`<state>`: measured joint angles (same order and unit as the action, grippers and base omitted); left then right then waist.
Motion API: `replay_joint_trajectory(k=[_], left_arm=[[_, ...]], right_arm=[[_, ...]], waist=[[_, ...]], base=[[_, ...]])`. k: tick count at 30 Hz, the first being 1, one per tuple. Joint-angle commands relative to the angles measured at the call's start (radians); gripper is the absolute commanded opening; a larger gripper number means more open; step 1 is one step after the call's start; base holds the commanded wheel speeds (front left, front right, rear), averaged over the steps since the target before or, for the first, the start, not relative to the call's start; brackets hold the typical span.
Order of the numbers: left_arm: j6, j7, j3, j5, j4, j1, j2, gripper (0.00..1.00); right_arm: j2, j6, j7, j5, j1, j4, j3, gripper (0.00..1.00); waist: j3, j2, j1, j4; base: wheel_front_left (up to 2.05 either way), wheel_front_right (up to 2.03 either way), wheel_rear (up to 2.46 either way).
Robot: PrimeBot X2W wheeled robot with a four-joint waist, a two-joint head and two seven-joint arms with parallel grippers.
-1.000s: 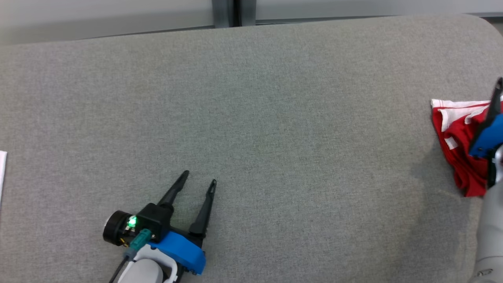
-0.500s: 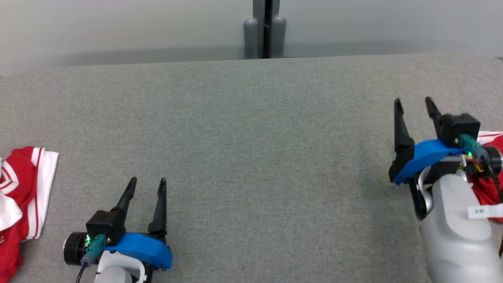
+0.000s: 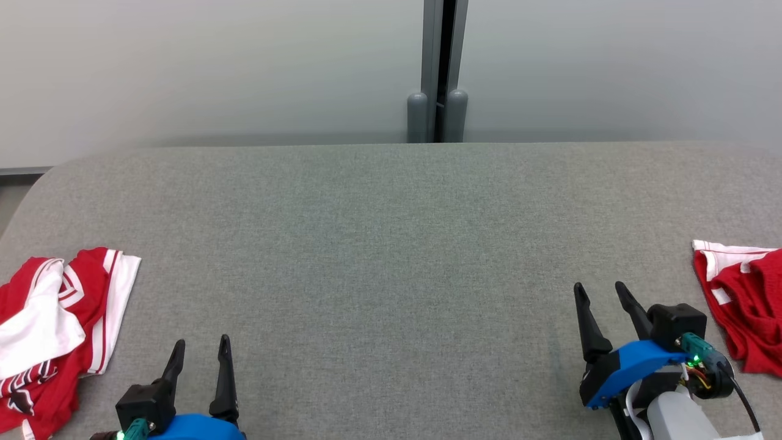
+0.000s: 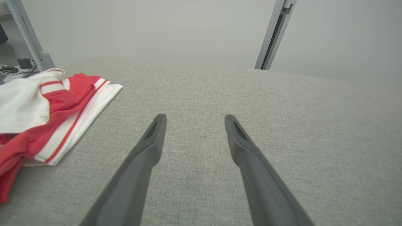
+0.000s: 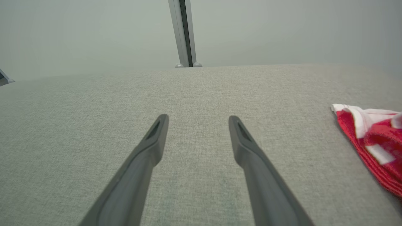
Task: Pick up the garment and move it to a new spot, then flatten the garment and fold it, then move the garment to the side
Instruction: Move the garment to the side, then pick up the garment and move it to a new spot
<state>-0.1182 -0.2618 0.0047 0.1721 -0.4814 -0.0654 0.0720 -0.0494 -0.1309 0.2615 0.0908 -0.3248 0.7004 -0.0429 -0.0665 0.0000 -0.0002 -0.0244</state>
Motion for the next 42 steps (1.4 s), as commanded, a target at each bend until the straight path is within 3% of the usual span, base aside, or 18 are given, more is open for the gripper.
replay_joint_trajectory(k=[1, 11, 23, 42], left_arm=[[0.006, -0.005, 0.010, -0.009, 0.000, 0.011, -0.003, 1.00], [0.003, -0.005, 0.027, -0.029, 0.007, 0.062, -0.019, 1.00], [-0.002, -0.005, 0.009, -0.006, 0.012, 0.044, -0.020, 1.00], [0.012, -0.005, 0.095, -0.012, -0.008, 0.059, -0.021, 1.00]], right_arm=[[-0.003, 0.000, 0.005, 0.013, 0.023, -0.014, 0.000, 1.00], [-0.003, 0.000, 0.005, 0.058, 0.117, -0.059, 0.039, 1.00], [-0.003, 0.000, 0.005, 0.060, 0.125, -0.054, 0.060, 1.00], [-0.003, 0.000, 0.005, 0.112, 0.089, -0.051, 0.138, 1.00]], waist=[[0.015, 0.0000, 0.0002, -0.008], [0.061, 0.0000, 0.0002, -0.004], [0.051, 0.0000, 0.0002, 0.030], [0.031, 0.0000, 0.0002, 0.378]], base=[[0.00, 0.00, 0.00], [0.00, 0.00, 0.00], [0.00, 0.00, 0.00], [0.00, 0.00, 0.00]])
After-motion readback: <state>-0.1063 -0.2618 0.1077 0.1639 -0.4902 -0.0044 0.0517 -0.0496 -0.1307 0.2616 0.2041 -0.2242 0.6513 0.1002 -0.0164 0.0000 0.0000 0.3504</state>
